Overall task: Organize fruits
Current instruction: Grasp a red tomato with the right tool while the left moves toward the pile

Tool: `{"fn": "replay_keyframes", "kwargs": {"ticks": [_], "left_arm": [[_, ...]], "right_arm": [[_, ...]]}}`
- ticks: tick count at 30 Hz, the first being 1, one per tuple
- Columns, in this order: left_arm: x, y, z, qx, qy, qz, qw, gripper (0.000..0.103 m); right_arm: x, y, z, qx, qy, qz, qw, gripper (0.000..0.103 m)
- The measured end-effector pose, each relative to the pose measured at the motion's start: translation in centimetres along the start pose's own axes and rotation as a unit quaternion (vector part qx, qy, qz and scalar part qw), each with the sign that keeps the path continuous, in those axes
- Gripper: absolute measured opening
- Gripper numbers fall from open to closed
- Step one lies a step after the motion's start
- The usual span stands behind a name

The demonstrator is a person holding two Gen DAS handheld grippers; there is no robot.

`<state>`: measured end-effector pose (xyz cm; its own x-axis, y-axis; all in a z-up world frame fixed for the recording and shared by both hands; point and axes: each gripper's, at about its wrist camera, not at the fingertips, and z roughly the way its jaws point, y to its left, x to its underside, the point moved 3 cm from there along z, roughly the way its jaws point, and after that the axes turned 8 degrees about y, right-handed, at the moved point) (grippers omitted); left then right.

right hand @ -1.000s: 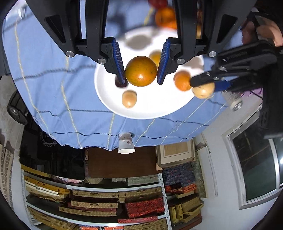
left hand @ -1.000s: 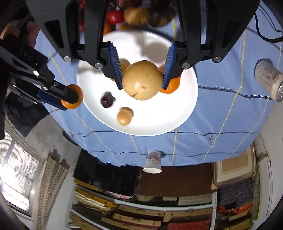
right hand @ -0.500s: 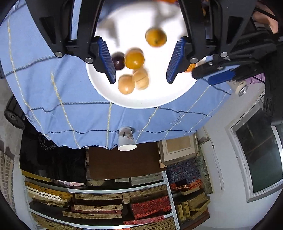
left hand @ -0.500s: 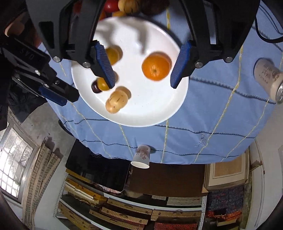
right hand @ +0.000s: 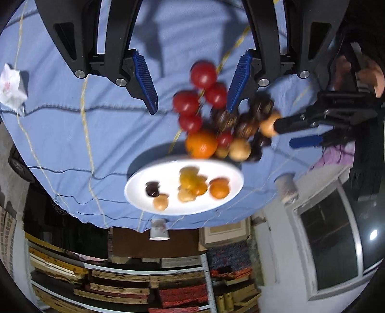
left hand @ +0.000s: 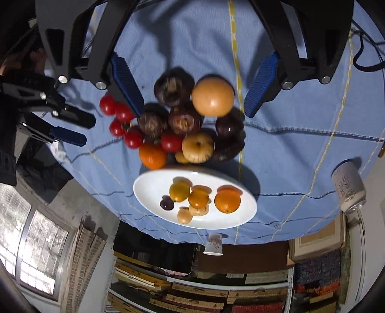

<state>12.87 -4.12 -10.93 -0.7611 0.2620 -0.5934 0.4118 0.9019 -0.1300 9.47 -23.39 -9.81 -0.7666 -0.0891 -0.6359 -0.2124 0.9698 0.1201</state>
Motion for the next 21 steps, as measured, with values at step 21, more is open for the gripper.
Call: {"fn": "replay_keyframes", "kwargs": {"ticks": [21], "left_arm": [[1.5,-1.2,1.7,-0.041,0.028,0.016,0.9986,0.081]], "right_arm": [[2.2,0.4,2.2,-0.035,0.022,0.023,0.999,0.029]]}}
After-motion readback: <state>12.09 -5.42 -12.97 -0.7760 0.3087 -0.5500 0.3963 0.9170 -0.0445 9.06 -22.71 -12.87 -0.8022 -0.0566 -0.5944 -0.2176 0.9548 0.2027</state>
